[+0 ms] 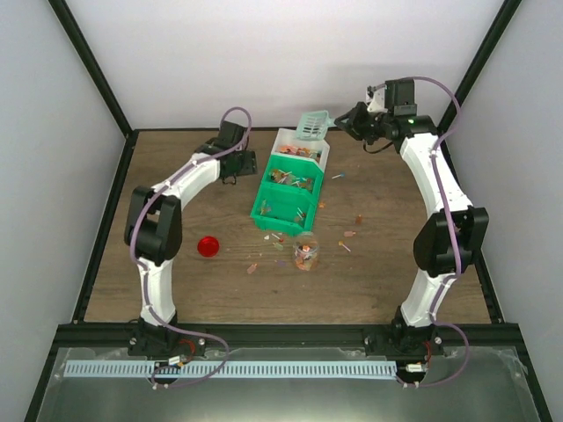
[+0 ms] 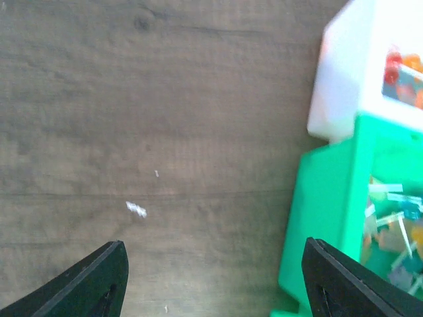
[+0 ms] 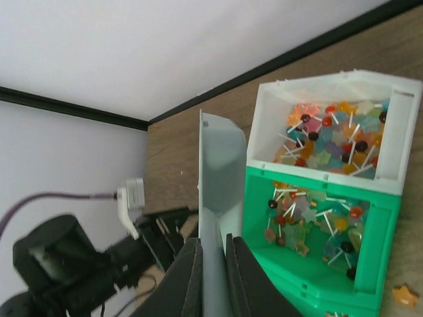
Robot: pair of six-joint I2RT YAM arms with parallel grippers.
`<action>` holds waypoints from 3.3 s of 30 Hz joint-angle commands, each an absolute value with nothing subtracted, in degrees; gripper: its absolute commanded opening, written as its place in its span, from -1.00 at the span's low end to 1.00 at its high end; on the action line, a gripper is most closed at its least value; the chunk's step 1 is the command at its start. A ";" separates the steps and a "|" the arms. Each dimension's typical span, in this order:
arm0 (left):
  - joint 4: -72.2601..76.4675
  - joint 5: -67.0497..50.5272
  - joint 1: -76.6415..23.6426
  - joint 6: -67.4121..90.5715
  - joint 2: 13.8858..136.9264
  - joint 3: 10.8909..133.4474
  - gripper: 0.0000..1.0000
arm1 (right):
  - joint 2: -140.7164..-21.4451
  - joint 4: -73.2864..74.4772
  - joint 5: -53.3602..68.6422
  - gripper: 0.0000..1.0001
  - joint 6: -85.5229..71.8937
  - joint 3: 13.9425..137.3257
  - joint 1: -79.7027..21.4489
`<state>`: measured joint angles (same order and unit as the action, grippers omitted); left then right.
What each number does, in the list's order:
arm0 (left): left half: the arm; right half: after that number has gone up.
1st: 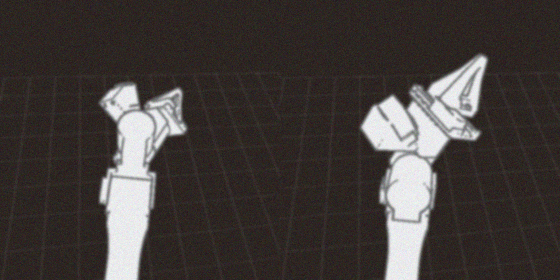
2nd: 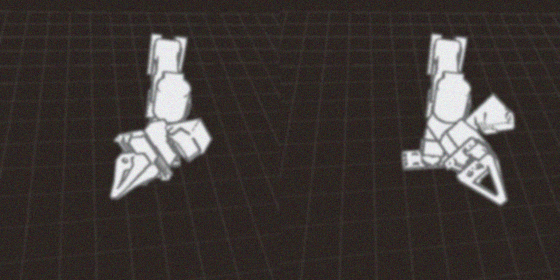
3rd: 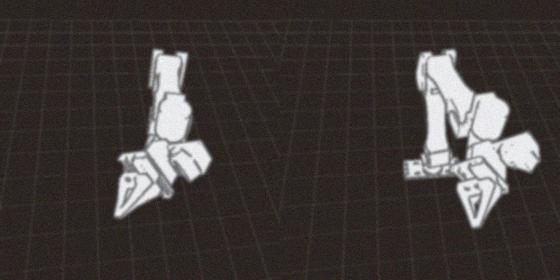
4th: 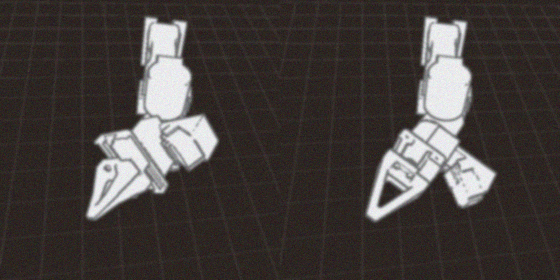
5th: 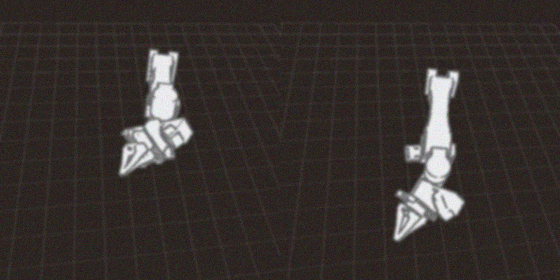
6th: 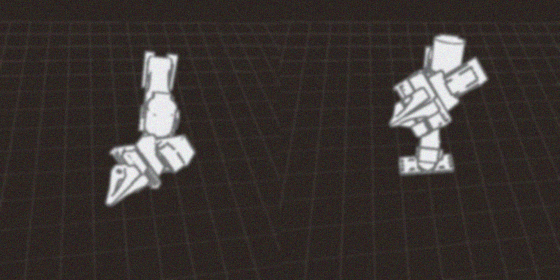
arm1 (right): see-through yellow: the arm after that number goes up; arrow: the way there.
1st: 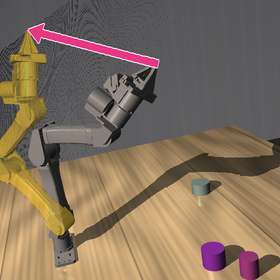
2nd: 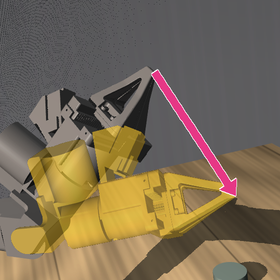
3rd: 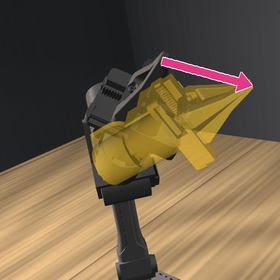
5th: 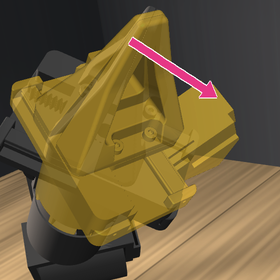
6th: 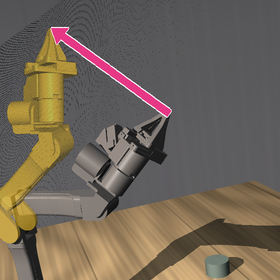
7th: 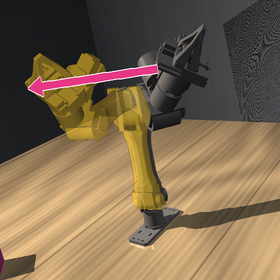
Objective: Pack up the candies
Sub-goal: Adjust the storage box at the center of the board.
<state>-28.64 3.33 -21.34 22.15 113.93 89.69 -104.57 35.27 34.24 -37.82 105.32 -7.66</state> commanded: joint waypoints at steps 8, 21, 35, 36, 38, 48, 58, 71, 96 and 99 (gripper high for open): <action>-50.72 -4.45 -20.94 32.34 119.76 118.51 0.47 | -98.17 39.58 40.87 -0.99 -49.04 106.47 -2.54; -50.25 8.05 -37.91 76.09 114.59 112.71 0.33 | -94.98 42.86 48.88 -0.99 -52.49 98.81 1.29; -48.04 7.01 -36.74 86.30 121.69 110.37 0.42 | -97.33 43.38 52.88 -0.99 -48.63 98.53 7.70; -47.96 6.70 -36.55 86.50 122.54 110.77 0.42 | -97.49 43.36 52.73 -0.99 -48.63 98.53 7.69; -47.72 5.60 -36.20 87.20 124.17 110.86 0.42 | -98.06 43.12 52.82 -0.99 -48.64 98.72 7.79; -45.73 2.04 -33.67 86.73 129.76 112.33 0.22 | -100.95 44.08 51.54 -0.99 -47.43 100.23 7.99; -43.20 -0.80 -33.22 79.80 129.62 109.24 -0.20 | -102.11 43.48 51.99 -0.99 -46.99 97.99 7.93; -42.13 -4.18 -30.86 73.13 131.75 113.56 -0.34 | -100.80 43.62 51.41 -0.99 -45.41 94.27 7.99; -48.93 -10.26 -28.92 52.17 128.86 114.41 0.15 | -96.63 42.81 25.84 -0.99 -49.70 88.27 -7.83; -48.05 -11.05 -28.92 50.53 124.61 111.43 0.26 | -94.69 40.24 23.71 -0.99 -51.09 85.93 -10.29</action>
<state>-47.18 -9.04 -29.12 54.96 130.82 113.40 -98.50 43.16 29.74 -48.40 87.11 -8.12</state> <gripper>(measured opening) 0.603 0.089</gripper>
